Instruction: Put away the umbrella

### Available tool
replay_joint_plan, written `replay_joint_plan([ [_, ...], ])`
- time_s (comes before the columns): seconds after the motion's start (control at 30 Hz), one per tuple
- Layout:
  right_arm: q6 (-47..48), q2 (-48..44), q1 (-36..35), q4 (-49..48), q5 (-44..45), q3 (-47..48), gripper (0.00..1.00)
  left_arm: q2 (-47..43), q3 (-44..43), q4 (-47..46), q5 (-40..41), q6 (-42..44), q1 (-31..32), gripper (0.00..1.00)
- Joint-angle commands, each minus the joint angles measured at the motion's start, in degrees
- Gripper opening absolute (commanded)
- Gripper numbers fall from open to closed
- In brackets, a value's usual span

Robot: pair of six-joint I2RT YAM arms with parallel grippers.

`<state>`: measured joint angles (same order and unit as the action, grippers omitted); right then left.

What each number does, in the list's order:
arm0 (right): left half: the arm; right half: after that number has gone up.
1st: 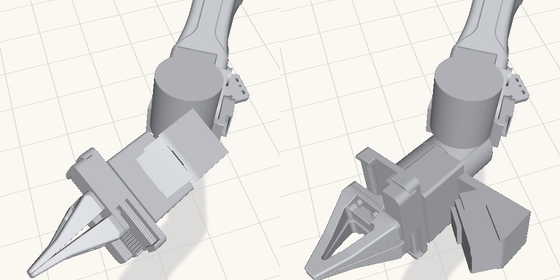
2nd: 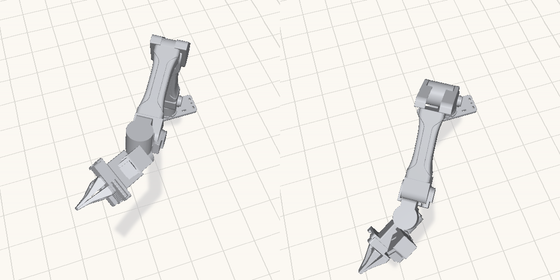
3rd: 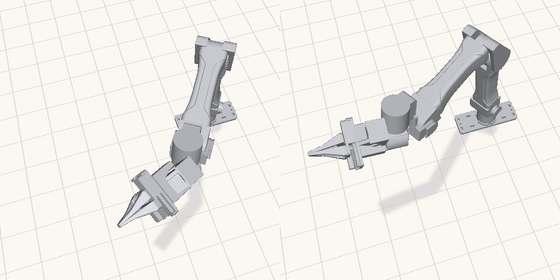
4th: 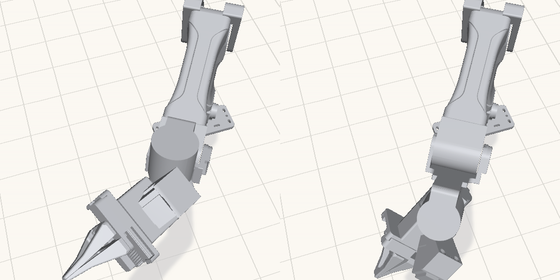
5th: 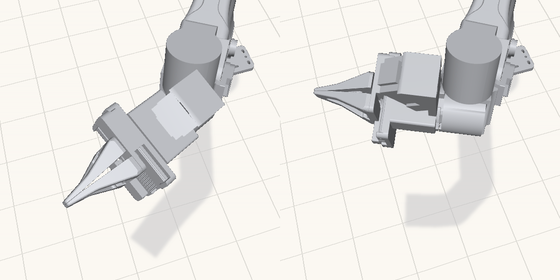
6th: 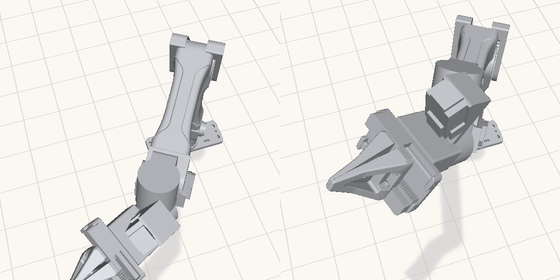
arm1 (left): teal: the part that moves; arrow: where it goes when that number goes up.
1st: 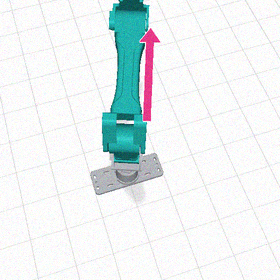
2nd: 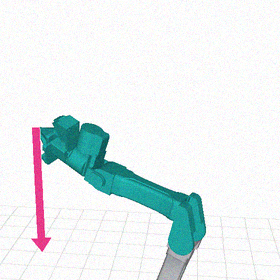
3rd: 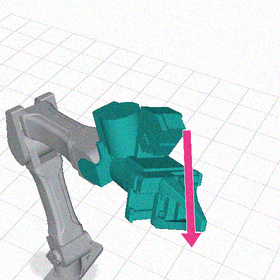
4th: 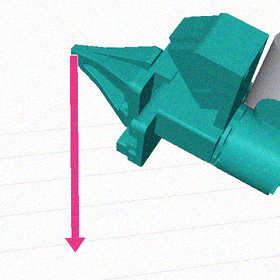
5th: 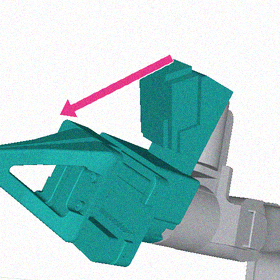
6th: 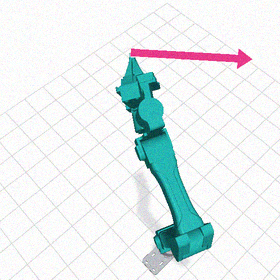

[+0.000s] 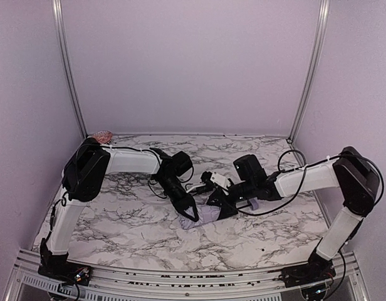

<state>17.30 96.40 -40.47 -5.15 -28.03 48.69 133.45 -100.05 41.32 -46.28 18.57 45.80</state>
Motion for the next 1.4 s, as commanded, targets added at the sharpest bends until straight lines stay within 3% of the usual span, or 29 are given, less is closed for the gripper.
replay_joint_plan([
  [0.0,9.4,-7.0,-6.3,-12.2,-6.8,-0.2,0.02,5.1,-2.0,5.1,6.8,-6.2,-1.0,0.0],
  [0.27,12.2,-5.7,-13.3,-0.3,5.3,-0.2,0.03,3.9,-4.1,1.9,21.1,-12.6,-1.7,0.0],
  [0.5,9.4,-1.5,-13.4,8.7,15.2,1.4,0.0,0.5,-0.4,0.6,23.8,-7.1,-0.7,0.0],
  [0.87,11.6,2.4,-16.3,15.0,26.6,0.5,0.08,-2.3,1.2,0.1,26.2,-2.4,0.8,0.0],
  [1.03,12.5,2.0,-16.7,12.8,31.0,-1.0,0.14,-3.9,3.0,0.1,25.6,0.7,2.1,0.0],
  [1.23,10.7,-4.2,-16.2,10.2,26.5,-2.8,0.13,-4.3,5.3,0.0,24.6,2.3,2.5,0.0],
  [1.37,7.7,-13.1,-11.3,6.8,11.4,-3.8,0.16,-4.2,6.1,-0.3,24.8,3.8,2.7,0.0],
])
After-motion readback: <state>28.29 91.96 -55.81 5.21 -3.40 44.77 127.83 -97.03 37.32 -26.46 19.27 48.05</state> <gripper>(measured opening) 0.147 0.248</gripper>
